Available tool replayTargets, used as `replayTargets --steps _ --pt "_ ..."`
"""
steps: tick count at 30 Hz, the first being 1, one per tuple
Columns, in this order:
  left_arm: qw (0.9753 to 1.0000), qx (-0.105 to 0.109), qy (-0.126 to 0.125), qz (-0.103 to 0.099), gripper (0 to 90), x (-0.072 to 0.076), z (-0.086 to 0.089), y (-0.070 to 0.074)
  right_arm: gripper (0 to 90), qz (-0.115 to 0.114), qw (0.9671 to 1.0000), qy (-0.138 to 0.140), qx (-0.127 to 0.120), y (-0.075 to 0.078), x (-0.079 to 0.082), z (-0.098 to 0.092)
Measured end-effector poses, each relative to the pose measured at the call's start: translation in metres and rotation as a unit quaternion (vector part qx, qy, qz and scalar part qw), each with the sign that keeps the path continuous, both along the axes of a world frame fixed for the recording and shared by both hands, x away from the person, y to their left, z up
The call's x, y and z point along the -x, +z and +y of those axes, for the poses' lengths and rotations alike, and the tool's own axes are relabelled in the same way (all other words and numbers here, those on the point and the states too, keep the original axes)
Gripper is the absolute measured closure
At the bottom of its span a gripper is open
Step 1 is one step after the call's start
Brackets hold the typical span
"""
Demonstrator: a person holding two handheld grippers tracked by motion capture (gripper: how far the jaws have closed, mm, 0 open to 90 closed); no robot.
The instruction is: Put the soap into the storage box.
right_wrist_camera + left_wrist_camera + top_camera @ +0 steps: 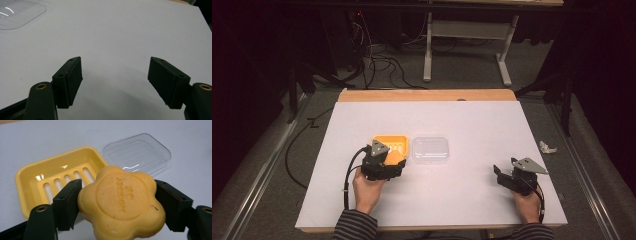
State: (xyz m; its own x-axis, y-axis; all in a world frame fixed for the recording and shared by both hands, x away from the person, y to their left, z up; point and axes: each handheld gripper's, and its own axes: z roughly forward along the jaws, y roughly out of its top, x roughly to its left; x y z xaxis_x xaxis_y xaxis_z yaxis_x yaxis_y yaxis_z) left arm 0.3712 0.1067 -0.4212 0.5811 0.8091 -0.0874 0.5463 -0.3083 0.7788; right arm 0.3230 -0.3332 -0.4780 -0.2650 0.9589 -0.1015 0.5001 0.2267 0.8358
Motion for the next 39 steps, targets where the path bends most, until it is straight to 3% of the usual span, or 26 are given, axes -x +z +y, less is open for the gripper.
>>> replayTargets --steps 26,27,28,30,39 --pt "0.9998 0.000 0.016 0.009 27.1 -0.028 0.009 0.014 28.1 -0.001 1.0000 -0.002 -0.001 0.000 0.000 0.000" --pt "0.9996 0.009 0.023 0.011 27.1 -0.028 0.008 0.014 28.1 -0.001 1.0000 -0.002 -0.001 0.000 0.000 0.000" --pt "0.9998 0.004 0.019 0.011 27.1 -0.031 0.011 0.015 28.1 -0.001 1.0000 -0.001 0.000 0.000 0.000 0.000" --pt "0.9995 0.012 0.024 0.014 27.1 -0.035 0.013 0.014 28.1 -0.001 1.0000 0.000 0.001 0.000 0.000 0.000" --pt "0.9988 -0.005 0.042 0.025 27.1 -0.046 0.018 0.006 28.1 -0.001 1.0000 -0.001 0.001 0.000 0.000 0.000"
